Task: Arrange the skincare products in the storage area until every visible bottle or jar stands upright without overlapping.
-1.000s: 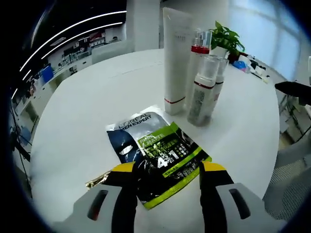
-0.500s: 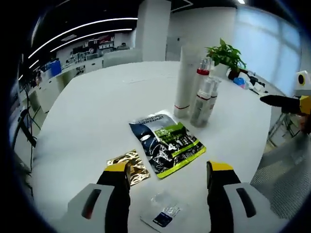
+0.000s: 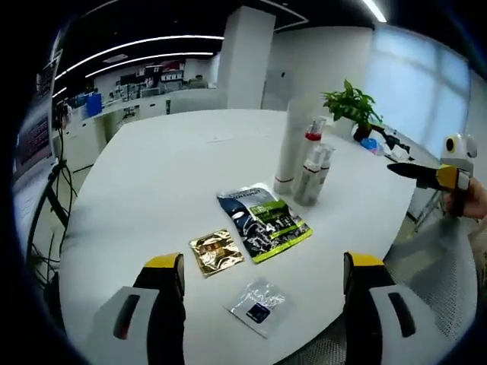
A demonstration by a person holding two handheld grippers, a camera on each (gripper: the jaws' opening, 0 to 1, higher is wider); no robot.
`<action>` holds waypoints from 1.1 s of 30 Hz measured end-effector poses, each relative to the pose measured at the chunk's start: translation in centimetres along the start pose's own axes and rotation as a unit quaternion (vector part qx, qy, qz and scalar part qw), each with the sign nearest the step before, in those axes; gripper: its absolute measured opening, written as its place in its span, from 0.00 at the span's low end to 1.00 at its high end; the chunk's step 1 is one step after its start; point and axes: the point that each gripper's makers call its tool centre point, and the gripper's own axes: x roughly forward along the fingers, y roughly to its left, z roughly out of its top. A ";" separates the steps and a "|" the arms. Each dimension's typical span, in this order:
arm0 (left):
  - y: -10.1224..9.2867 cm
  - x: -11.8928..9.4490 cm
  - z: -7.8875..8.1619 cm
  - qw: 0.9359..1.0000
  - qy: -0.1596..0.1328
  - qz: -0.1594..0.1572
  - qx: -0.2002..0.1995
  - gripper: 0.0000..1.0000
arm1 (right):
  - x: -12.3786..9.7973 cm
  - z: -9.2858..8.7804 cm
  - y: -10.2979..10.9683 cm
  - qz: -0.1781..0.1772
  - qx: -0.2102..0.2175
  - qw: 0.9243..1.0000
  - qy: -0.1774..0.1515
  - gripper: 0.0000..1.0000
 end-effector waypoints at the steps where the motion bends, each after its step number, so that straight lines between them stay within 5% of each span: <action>1: 0.0 -0.3 -0.1 1.000 0.000 0.000 0.001 0.87 | 0.0 0.0 0.0 0.000 -0.003 1.000 0.000 0.92; 9: -0.2 -1.1 -1.8 1.000 0.022 -0.003 0.019 0.92 | 0.1 0.0 -0.3 0.001 0.005 1.000 -0.002 0.93; 22: -0.2 0.0 -2.1 0.999 0.040 -0.018 0.030 0.94 | 0.2 -0.1 -0.3 0.001 0.008 1.000 -0.002 0.93; 28: 1.4 1.5 -2.1 0.993 0.076 -0.041 0.077 0.94 | 0.2 -0.1 -0.3 0.001 0.009 1.000 -0.001 0.93; 33: 2.8 3.5 -2.2 0.983 0.116 -0.067 0.128 0.93 | 0.2 -0.1 -0.5 -0.003 0.012 1.000 -0.002 0.93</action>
